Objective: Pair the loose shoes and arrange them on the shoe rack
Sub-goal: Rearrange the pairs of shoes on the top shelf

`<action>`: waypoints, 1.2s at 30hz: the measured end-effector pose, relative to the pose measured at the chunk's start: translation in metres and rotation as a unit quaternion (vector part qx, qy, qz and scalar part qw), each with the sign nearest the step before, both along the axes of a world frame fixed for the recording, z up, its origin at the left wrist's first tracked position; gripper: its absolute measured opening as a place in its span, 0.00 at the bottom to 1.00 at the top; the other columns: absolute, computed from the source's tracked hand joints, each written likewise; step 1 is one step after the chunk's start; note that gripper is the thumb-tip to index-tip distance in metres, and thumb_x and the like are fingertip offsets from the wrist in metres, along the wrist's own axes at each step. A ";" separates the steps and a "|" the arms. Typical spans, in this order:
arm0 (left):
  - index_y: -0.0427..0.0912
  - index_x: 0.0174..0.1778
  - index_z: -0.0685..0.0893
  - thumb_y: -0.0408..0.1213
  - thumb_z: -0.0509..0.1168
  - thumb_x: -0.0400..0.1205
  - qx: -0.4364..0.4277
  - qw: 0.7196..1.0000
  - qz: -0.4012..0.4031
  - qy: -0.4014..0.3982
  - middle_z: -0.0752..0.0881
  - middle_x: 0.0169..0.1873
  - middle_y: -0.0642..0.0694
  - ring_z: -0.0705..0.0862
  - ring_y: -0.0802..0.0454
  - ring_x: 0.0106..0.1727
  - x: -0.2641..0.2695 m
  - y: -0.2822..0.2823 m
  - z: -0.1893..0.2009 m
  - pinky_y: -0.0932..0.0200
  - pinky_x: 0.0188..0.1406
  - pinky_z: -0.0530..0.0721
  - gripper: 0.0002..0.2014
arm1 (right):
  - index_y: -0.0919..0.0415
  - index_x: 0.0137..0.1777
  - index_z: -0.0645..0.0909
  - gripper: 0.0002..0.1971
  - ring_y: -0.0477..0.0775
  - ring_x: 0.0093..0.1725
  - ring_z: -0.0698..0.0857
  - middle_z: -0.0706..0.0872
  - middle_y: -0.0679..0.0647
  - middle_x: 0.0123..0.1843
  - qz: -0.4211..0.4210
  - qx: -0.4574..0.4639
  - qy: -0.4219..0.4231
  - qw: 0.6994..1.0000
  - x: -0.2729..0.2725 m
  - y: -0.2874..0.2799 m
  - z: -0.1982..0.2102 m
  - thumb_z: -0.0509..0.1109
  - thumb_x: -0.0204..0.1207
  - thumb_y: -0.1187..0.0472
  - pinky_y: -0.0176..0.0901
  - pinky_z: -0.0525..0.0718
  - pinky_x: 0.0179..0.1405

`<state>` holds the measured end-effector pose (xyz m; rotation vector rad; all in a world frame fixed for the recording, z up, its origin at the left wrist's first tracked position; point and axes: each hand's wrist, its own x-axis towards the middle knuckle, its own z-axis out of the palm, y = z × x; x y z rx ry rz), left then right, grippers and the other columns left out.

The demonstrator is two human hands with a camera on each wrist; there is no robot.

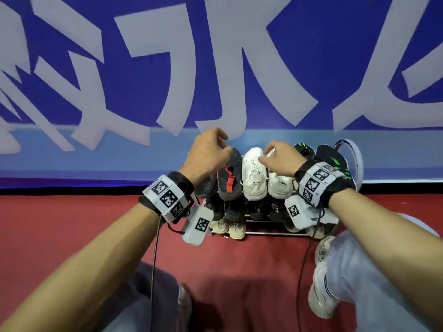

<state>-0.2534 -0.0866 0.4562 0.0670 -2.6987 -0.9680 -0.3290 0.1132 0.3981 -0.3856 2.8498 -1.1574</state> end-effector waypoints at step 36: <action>0.39 0.66 0.71 0.27 0.61 0.82 -0.498 0.845 -0.085 -0.172 0.82 0.57 0.42 0.88 0.39 0.50 -0.046 -0.082 -0.138 0.50 0.33 0.72 0.16 | 0.55 0.73 0.72 0.29 0.56 0.58 0.83 0.85 0.53 0.62 0.246 0.276 -0.118 0.922 -0.056 -0.109 -0.102 0.73 0.75 0.47 0.50 0.82 0.61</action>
